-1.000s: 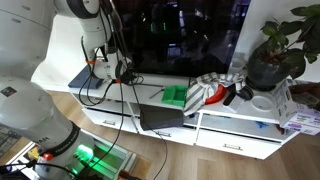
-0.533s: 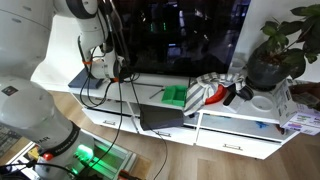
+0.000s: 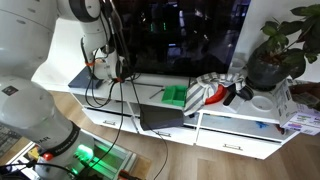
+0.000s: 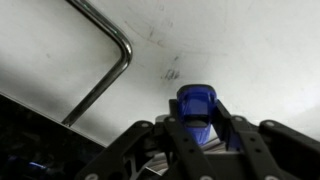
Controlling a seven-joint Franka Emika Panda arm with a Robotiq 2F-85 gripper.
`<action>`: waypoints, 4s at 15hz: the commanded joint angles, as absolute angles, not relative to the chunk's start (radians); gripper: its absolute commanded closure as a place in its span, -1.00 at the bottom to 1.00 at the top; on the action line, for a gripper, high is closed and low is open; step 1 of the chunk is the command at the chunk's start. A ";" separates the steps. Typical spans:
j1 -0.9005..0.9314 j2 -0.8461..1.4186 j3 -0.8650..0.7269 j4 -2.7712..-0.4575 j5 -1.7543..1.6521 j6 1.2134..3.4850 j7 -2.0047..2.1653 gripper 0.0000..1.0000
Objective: Move the toy car to the left
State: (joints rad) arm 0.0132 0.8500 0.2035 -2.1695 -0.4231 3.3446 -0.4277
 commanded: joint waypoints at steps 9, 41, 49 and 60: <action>0.004 0.880 0.193 -2.155 -0.467 3.353 -0.447 -0.42; 0.180 0.328 0.016 -2.616 0.022 3.125 0.019 -1.00; -0.184 0.151 0.137 -2.637 0.159 2.955 -0.081 -1.00; -0.363 0.113 0.106 -2.613 0.466 2.930 -0.268 -1.00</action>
State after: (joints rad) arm -0.3631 0.1133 0.1059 -2.6128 0.4666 2.9305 -0.2682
